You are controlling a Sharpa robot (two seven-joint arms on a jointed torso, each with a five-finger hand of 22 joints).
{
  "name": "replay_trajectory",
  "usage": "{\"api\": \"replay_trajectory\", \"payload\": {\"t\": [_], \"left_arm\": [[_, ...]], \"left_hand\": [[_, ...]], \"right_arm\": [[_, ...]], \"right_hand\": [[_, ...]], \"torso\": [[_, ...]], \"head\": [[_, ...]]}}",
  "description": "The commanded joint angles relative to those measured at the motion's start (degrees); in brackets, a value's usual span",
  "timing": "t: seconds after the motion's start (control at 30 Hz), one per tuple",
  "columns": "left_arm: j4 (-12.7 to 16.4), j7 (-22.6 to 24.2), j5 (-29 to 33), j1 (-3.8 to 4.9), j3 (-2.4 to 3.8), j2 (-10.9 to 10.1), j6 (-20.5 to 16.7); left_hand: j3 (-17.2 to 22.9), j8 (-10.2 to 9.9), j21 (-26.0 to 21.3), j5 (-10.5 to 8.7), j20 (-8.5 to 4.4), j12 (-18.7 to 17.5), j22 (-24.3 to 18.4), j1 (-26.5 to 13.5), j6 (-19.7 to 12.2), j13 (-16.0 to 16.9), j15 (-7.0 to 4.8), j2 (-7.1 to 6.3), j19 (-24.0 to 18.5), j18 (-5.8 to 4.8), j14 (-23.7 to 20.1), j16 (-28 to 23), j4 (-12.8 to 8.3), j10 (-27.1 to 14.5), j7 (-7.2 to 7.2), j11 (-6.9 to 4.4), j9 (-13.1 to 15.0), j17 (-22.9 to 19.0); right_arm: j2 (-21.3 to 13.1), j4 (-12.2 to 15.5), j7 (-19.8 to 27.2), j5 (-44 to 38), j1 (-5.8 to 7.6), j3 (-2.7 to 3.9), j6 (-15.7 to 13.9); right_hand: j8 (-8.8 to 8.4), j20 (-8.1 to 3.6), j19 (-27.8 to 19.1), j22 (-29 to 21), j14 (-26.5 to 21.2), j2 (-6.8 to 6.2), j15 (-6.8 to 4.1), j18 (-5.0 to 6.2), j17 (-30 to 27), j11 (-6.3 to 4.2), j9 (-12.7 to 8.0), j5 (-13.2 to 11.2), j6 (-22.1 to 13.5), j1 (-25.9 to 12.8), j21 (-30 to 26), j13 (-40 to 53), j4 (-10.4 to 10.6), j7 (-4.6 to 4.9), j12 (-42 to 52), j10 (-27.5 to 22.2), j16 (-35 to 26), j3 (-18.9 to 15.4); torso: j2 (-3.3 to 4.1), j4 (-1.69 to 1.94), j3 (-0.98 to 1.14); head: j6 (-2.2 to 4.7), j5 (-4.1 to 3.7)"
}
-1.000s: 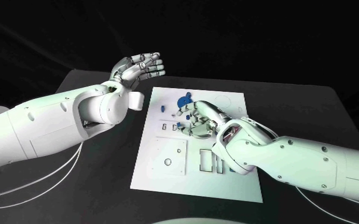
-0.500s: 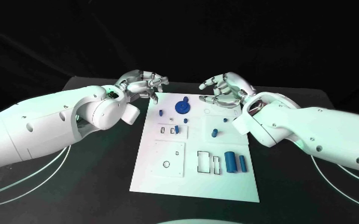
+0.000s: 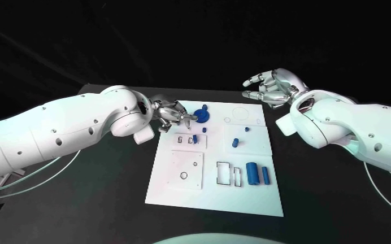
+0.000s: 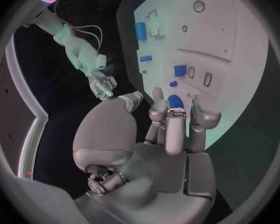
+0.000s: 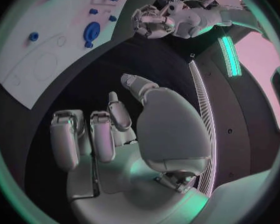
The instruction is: Assemble the parts on the task board
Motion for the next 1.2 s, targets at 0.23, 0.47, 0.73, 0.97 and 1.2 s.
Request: {"api": "replay_trajectory", "payload": {"t": [0.23, 0.47, 0.73, 0.97, 1.2], "left_arm": [[-2.3, -7.5, -11.1, 2.17, -1.71, 4.2, 5.6], [-3.8, -8.3, -13.3, 3.08, -2.40, 6.5, 6.7], [-4.9, -8.7, -14.4, 3.31, -2.62, 8.0, 8.7], [-6.2, -8.9, -15.0, 3.34, -2.80, 9.2, 9.9], [-6.7, -9.2, -15.1, 3.35, -2.87, 9.6, 11.4]], "left_hand": [[-2.9, 0.8, 0.6, -0.24, -0.18, 0.3, 0.5, -3.0, -0.1, 0.1, -0.60, -0.51, 0.2, -0.61, 3.9, 0.3, 0.0, 0.2, -0.48, -0.14, 0.9, 7.7], [-3.6, 0.9, 0.7, -0.24, -0.21, -0.2, 0.6, -3.7, -0.3, -0.7, -0.64, -0.12, 0.1, -0.62, 3.9, 0.2, 0.0, -0.4, -0.52, -0.17, 1.1, 7.6], [-3.7, 0.9, 0.7, -0.22, -0.20, -0.7, 0.6, -3.8, -0.4, -1.5, -0.64, 0.10, 0.1, -0.63, 3.7, 0.0, 0.0, -1.0, -0.51, -0.16, 1.2, 7.2], [-4.9, -1.8, 1.2, -0.23, 0.14, -1.5, 1.5, -3.6, -3.1, -2.5, -0.05, 0.91, 0.2, -0.80, 3.6, -0.2, -0.1, -2.1, 0.48, 0.61, 0.4, 7.0], [-6.5, -6.8, 1.6, -0.22, 1.13, -1.6, 1.9, -2.5, -4.0, -2.9, 1.05, 1.87, 0.1, -0.80, 3.6, -0.2, -0.1, -2.4, 1.88, 1.86, -2.5, 7.1]], "right_arm": [[-0.4, -0.2, 0.8, 1.5, 0.20, -0.06, 0.4], [-0.5, -0.2, 0.2, 0.9, 0.23, -0.11, 0.2], [-0.6, -0.1, -0.2, 0.7, 0.23, -0.15, 0.3], [-0.6, -0.1, -0.3, 0.6, 0.23, -0.17, 0.4], [-0.6, -0.1, -0.4, 0.6, 0.23, -0.21, 0.5]], "right_hand": [[0.16, 0.21, 3.5, 10.9, 3.7, 0.10, 0.19, 0.48, 6.0, 0.10, 0.1, 0.0, 0.4, -0.3, -0.5, -0.3, 0.4, -0.14, -0.6, -0.7, -0.4, 0.0], [0.18, 0.20, 3.5, 10.9, 3.7, 0.06, 0.19, 0.49, 5.9, 0.09, 0.1, 0.0, 0.4, -0.4, -0.5, -0.4, 0.4, -0.15, -0.6, -0.8, -0.4, -0.1], [0.18, 0.20, 3.5, 10.9, 3.7, 0.06, 0.19, 0.49, 5.9, 0.09, 0.1, 0.0, 0.4, -0.4, -0.5, -0.4, 0.4, -0.15, -0.6, -0.8, -0.4, -0.1], [0.24, 0.19, 3.4, 10.8, 3.7, 0.01, 0.17, 0.53, 5.8, 0.07, 0.1, 0.0, 0.3, -0.4, -0.7, -0.5, 0.5, -0.17, -0.7, -0.8, -0.5, -0.1], [0.26, 0.18, 3.4, 10.8, 3.7, -0.01, 0.17, 0.52, 5.8, 0.06, 0.1, 0.0, 0.3, -0.5, -0.6, -0.5, 0.5, -0.18, -0.7, -0.8, -0.5, -0.1]], "torso": [[-0.06, 0.11, 0.31], [0.06, -0.03, 0.12], [0.13, 0.06, 0.09], [0.21, -0.05, 0.04], [0.25, -0.02, 0.09]], "head": [[-0.44, 0.45], [-0.69, 0.64], [-0.95, 0.73], [-1.32, 0.97], [-1.52, 0.94]]}}
